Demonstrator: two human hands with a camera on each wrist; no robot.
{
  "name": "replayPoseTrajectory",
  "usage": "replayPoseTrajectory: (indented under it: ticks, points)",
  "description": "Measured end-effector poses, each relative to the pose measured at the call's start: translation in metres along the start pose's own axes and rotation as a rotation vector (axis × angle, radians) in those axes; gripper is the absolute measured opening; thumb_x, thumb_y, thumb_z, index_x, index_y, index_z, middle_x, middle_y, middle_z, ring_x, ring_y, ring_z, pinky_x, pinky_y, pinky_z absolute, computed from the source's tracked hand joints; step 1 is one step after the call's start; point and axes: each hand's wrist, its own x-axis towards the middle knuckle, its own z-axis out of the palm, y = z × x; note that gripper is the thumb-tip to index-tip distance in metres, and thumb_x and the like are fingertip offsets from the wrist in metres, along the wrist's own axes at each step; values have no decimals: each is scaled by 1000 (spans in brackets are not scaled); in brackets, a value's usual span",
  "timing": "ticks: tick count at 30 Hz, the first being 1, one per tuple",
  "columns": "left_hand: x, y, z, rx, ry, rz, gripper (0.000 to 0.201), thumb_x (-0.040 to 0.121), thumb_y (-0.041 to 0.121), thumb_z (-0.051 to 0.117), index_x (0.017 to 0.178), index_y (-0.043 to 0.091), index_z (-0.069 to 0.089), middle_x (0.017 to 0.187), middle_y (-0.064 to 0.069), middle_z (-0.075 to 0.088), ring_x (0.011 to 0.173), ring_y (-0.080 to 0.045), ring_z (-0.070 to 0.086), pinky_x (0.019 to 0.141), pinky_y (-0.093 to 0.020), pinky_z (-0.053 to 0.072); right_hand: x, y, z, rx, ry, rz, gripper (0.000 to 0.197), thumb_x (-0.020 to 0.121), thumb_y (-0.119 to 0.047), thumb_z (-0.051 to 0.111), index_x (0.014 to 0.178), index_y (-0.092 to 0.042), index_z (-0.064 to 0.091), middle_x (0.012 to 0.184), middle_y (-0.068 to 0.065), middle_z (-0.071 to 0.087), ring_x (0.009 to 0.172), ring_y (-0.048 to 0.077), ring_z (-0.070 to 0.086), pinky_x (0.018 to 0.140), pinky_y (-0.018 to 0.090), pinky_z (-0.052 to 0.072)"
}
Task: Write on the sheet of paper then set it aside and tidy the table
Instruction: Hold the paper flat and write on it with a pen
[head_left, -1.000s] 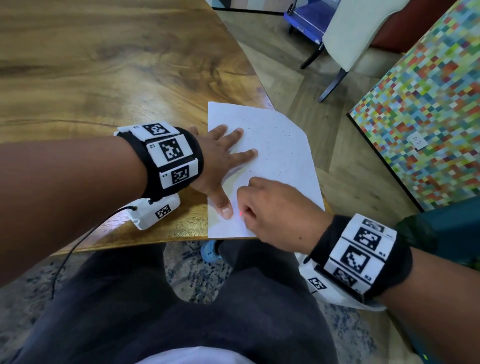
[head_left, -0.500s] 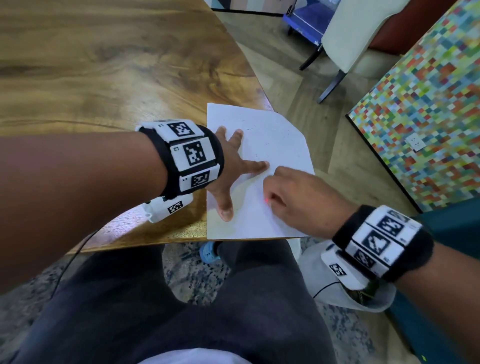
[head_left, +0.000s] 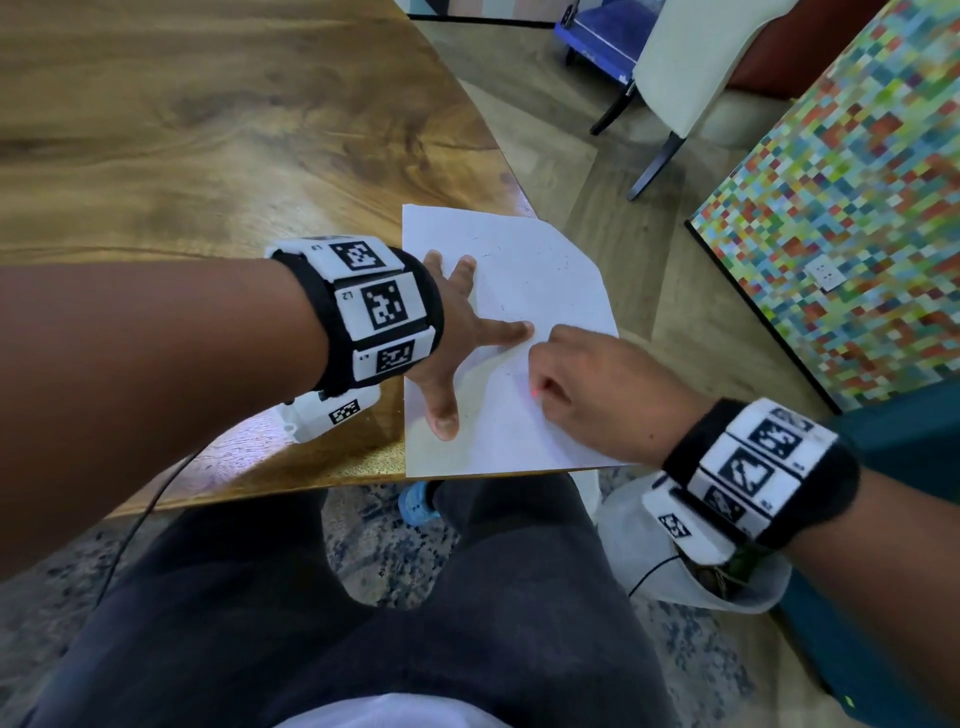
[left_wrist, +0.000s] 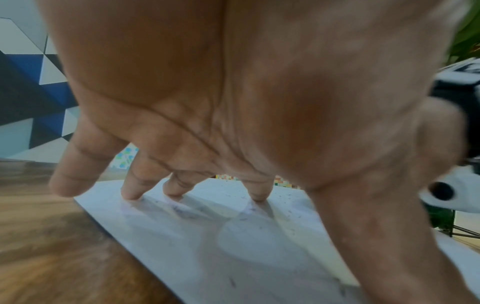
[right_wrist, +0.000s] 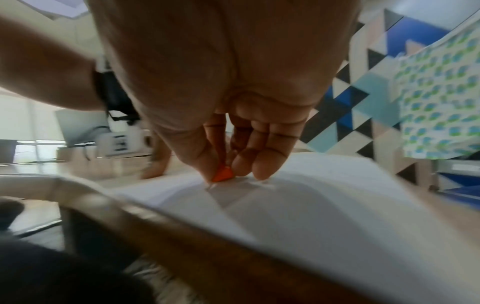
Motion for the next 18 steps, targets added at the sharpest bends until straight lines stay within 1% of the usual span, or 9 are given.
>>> replayPoseTrajectory:
  ticks: [1,3,5,7,9,11,12,15,18]
  points:
    - [0,1,-1,5,-4,-1,137,57,81,78,146,63,-25,163,-22,-29,150,-54,-8,113,-66,24,-8,-10,3,4,-12,-70,10,90,-23,48,84,-19,55,87,-3,52,74,17,49,66,32,44]
    - [1,2,-1,17,-11,-4,137,58,81,78,146,62,-25,162,-23,-30,150,-54,-9,114,-66,23,-19,-24,7,9,-10,-171,7,89,-21,52,83,-18,54,83,-2,50,70,16,41,60,32,39]
    - [0,3,-1,28,-15,-6,137,58,80,77,146,62,-26,162,-23,-30,150,-53,-10,115,-65,22,-20,-27,9,-7,-7,-197,6,88,-20,53,83,-17,54,82,0,49,69,19,43,58,36,42]
    - [0,2,-1,44,-8,2,137,58,81,77,146,62,-25,162,-24,-28,151,-52,-9,115,-66,21,-10,-19,6,-31,13,-130,6,88,-18,52,88,-16,57,86,2,52,74,24,51,62,41,47]
    - [0,1,-1,55,-2,11,137,57,82,76,147,60,-24,163,-24,-25,152,-49,-10,117,-67,19,2,-5,-1,-27,38,20,10,90,-19,47,94,-17,57,90,2,53,79,25,55,68,42,50]
    - [0,0,-2,71,9,27,137,57,82,76,148,59,-22,165,-21,-23,153,-46,-10,118,-68,17,11,7,-7,-11,60,134,9,90,-20,45,91,-20,54,89,0,52,78,24,55,71,44,51]
    - [0,0,-2,80,16,41,136,57,82,76,149,58,-21,166,-17,-22,153,-45,-10,118,-67,17,13,9,-9,-13,66,148,9,89,-20,45,89,-20,54,89,0,51,77,24,54,72,44,51]
    - [1,-3,0,41,2,73,136,60,77,79,151,56,-21,166,-8,-27,153,-43,-14,118,-67,20,5,4,-5,-12,30,81,6,90,-22,45,89,-24,50,90,-1,51,78,22,52,69,40,49]
    - [1,-6,2,-7,-21,78,136,61,74,80,148,59,-23,164,-4,-32,153,-41,-18,118,-67,21,-18,-8,3,-25,-34,-71,11,86,-24,48,77,-26,41,81,-6,44,70,17,44,59,32,39]
